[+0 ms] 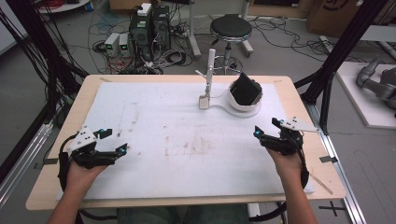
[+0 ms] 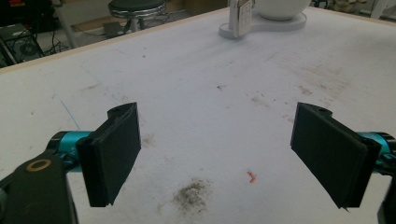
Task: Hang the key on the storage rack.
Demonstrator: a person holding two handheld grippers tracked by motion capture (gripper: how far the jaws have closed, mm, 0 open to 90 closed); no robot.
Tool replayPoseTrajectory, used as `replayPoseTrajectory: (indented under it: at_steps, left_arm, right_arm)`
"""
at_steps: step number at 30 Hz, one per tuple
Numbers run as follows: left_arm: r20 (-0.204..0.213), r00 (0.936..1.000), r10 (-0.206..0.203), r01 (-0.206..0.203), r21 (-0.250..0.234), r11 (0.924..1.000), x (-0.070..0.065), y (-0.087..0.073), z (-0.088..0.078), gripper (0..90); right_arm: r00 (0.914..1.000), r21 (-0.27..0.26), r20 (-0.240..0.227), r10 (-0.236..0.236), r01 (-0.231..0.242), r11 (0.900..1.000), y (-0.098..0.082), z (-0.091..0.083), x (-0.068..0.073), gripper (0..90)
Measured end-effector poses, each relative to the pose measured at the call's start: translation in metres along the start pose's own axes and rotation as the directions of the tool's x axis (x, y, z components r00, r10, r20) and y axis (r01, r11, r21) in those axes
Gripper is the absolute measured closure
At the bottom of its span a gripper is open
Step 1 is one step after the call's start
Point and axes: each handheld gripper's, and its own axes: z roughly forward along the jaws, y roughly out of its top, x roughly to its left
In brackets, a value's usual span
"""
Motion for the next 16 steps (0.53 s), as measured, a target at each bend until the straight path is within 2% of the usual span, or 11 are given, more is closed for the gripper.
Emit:
replayPoseTrajectory:
  at_steps: [5,16]
  left_arm:
    - [-0.02,0.9998,-0.003,0.003,-0.002,1.0,0.0002,0.0001,-0.0004,15.7]
    - [-0.02,0.9997,-0.01,0.01,0.002,0.9999,0.0011,-0.0005,-0.0013,15.7]
  right_arm:
    - [0.9998,0.014,0.017,0.005,-0.005,1.0,-0.0038,0.0017,-0.0038,24.0]
    - [0.9998,0.024,0.016,-0.01,0.01,1.0,-0.0043,0.0039,-0.0027,24.0]
